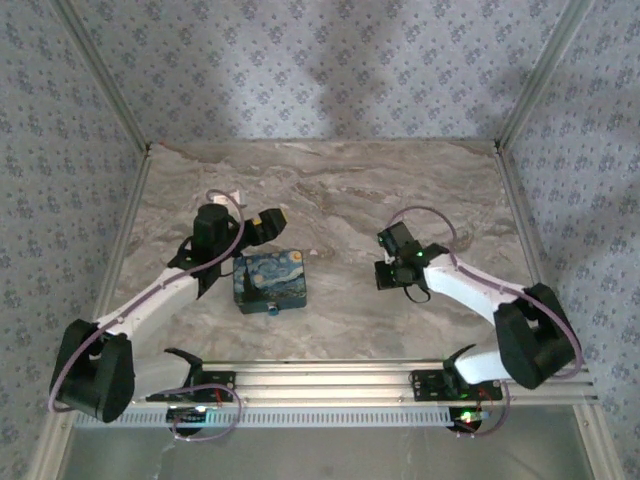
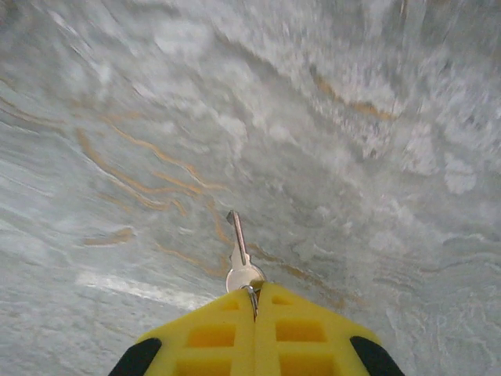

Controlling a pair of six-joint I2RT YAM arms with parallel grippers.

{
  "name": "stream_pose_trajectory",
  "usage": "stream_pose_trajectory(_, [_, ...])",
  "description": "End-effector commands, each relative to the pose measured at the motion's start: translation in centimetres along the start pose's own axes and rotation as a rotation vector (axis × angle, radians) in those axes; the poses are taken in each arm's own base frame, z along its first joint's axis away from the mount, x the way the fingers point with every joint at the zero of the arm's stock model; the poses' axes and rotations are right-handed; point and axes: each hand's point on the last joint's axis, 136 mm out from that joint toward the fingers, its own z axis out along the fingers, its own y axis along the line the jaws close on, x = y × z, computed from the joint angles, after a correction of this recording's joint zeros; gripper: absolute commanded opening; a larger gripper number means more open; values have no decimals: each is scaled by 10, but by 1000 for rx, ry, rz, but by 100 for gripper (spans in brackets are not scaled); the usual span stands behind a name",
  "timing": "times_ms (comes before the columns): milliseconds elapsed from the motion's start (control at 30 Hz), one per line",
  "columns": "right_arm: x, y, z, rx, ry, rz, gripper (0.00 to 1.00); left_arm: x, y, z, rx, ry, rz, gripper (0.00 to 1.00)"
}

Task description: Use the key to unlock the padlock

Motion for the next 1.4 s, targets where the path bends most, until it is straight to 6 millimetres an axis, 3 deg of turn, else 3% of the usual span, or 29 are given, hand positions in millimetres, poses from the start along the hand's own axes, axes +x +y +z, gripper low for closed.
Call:
stream_pose_trajectory(0, [-24,4,-14,-28,-134,-20,0,-8,-36,4,133,12,-13,94])
stream_pose_trajectory(400, [-92,43,-86,-205,-565,-128,0,1,-113,24,335,134,-48,84])
stream_pose_trajectory(733, [-115,78,-126,-316,-747,-222,0,23,-158,39,446,225,-17,69])
stream_pose_trajectory(967, [-116,90,-133,-357,-763,-226,0,33,-167,47,466,260,-11,56])
stream_pose_trajectory(1367, [-118,103,-136,-399,-766,-225,0,45,-170,56,472,296,-7,45])
